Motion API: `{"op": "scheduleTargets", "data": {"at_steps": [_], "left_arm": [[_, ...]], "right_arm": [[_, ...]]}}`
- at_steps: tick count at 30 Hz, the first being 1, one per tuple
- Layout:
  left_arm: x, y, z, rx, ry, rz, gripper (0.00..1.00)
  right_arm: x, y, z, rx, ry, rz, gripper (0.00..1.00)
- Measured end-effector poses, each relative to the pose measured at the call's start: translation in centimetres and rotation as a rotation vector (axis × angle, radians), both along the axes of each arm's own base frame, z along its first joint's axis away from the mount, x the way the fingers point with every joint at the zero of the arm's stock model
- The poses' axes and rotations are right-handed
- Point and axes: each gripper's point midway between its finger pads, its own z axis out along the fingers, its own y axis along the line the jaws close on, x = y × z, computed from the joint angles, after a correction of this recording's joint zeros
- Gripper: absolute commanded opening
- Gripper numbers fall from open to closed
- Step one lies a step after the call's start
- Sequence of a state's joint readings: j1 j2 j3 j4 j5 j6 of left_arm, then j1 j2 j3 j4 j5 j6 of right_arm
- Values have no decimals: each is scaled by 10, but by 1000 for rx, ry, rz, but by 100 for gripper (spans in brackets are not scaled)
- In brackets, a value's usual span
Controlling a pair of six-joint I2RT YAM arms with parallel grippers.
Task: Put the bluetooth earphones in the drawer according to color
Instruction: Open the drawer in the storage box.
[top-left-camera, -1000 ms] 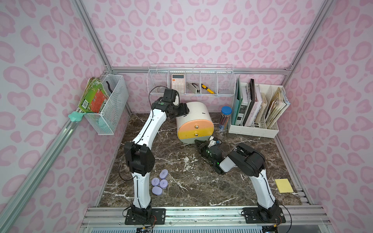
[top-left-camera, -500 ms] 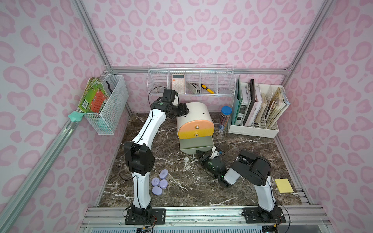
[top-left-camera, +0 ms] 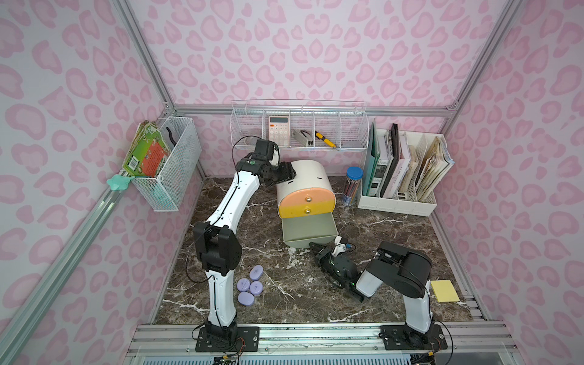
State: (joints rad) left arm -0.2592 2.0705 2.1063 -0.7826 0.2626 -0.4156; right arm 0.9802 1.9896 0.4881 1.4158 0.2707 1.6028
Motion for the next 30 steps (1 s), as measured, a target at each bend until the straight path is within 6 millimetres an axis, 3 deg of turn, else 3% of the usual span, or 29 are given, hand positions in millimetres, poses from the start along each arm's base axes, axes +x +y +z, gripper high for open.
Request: {"op": "scheduleTargets", "data": {"at_steps": [5, 8, 16, 22, 28, 30], "left_arm": [[-4, 2, 9, 0, -11, 7, 74], [-18, 9, 13, 22, 19, 21, 78], [-89, 38, 12, 95, 188, 91, 83], [-148, 63, 15, 113, 224, 167, 84], [-197, 85, 5, 120, 230, 242, 83], [-214, 92, -7, 124, 258, 278, 82]], "right_arm": [[-1, -1, 1, -25, 5, 6, 37], [-4, 1, 6, -44, -4, 29, 45], [-10, 1, 31, -105, -44, 72, 57], [-16, 6, 74, -164, -127, 129, 67], [-30, -1, 92, -281, -165, 178, 72], [-34, -6, 96, -322, -174, 187, 74]]}}
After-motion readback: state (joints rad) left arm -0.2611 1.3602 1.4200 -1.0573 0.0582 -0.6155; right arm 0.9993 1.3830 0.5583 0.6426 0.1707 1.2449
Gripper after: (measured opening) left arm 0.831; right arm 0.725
